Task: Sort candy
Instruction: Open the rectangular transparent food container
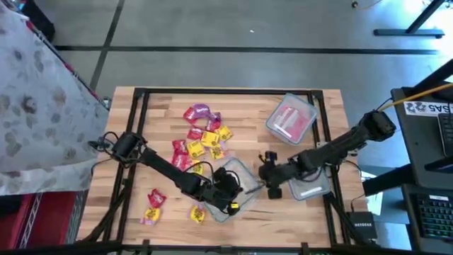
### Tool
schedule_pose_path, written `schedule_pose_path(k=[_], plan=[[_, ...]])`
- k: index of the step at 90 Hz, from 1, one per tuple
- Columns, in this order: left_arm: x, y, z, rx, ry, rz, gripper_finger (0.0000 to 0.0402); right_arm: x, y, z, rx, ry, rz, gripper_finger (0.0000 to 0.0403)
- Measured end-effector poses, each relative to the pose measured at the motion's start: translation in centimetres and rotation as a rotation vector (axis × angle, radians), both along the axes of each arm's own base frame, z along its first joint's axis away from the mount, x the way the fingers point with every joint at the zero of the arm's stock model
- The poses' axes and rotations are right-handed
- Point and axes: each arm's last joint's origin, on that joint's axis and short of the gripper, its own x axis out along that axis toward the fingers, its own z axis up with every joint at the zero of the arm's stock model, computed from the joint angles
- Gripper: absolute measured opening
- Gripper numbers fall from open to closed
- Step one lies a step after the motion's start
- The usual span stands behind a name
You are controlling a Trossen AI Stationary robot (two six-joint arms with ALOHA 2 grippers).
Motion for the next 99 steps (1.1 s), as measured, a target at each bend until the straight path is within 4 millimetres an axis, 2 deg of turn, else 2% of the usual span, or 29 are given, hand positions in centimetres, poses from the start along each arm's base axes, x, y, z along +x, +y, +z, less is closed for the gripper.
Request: schedule_pose_path(k=[12,25,39,52,70,77,91,99], plan=[[-0.1,0.6,0.9,0.047,-0.02,0.038,0.0,0.0,2.0,0.5,0.098,-0.064,0.083,0.0161],[-0.1,0.6,1.1,0.035,-0.036,0.062,0.0,0.0,4.0,1.5,0.193,-0.167,0.285,0.0161],[-0.1,0.3,1.3,0.009,-0.053,0.055,0.0,-1.0,4.2,2.0,0.158,-0.12,0.311,0.0161],[-0.2,0.1,1.4,0.009,-0.056,0.049,0.0,-1.7,3.3,1.3,0.1,-0.015,0.201,0.0161],[-0.2,0.1,1.5,0.013,-0.055,0.045,0.0,-1.7,2.9,-0.2,0.008,-0.007,0.081,0.0161],[-0.2,0.1,1.5,0.011,-0.054,0.045,0.0,-1.9,2.2,-0.5,-0.068,-0.01,-0.056,0.0161],[-0.2,0.1,1.5,0.009,-0.052,0.043,0.0,-1.6,-0.5,-0.6,-0.231,-0.077,-0.383,0.0161],[-0.2,0.1,1.5,0.01,-0.052,0.043,0.0,-0.9,-1.3,-0.6,-0.242,-0.096,-0.433,0.0161]])
